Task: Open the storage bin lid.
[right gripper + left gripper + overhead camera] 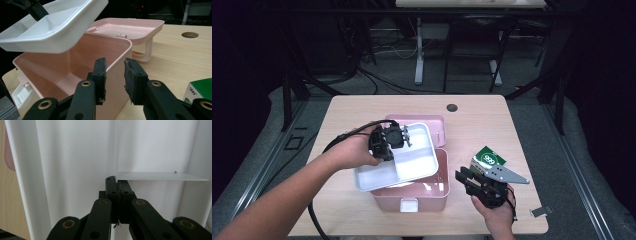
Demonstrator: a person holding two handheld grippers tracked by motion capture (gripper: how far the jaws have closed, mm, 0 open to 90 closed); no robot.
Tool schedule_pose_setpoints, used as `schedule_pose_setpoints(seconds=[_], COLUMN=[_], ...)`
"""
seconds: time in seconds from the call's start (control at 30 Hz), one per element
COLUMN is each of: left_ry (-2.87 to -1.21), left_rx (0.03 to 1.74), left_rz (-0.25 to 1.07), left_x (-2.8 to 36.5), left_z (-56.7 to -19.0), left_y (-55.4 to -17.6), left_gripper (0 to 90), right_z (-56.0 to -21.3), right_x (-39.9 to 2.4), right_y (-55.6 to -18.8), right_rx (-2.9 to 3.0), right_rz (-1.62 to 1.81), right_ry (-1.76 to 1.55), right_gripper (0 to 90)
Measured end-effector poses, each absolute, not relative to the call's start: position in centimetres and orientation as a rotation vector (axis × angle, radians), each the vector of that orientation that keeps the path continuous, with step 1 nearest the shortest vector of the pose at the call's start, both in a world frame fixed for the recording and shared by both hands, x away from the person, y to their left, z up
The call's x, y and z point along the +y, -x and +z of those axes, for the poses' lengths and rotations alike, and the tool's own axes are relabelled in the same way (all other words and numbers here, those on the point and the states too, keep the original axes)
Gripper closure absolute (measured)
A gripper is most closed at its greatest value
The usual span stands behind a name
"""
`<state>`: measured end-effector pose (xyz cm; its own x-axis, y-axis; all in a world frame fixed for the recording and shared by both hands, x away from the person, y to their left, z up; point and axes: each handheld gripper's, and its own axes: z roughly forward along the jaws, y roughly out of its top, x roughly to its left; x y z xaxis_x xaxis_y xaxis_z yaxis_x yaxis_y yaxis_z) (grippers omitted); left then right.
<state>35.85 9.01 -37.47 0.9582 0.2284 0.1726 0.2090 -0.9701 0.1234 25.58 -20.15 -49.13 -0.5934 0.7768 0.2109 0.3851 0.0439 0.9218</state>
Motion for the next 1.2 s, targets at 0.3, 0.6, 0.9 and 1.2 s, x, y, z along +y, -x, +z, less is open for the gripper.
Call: schedule_pose_setpoints(seconds=[0.3, 0.6, 0.9, 1.2], left_ry=[-2.977, -2.947, -2.904, -2.872], left_rx=[0.574, 0.773, 0.948, 1.077], left_rz=[0.275, 0.244, 0.253, 0.241], left_x=[12.0, 16.1, 20.2, 23.3], left_z=[-37.2, -37.3, -37.3, -37.7], left_y=[-36.5, -37.3, -37.7, -38.1], left_gripper=[89.4, 89.4, 89.5, 89.4], right_z=[-49.3, -49.5, -49.5, -49.6], right_x=[-20.0, -19.9, -19.9, -19.8], right_y=[-25.7, -25.7, -25.7, -25.7], right_rx=[1.993, 2.001, 2.002, 1.998], right_rz=[1.567, 1.564, 1.560, 1.567], right_ry=[-1.175, -1.172, -1.174, -1.172], right_gripper=[71.1, 71.1, 71.1, 71.1])
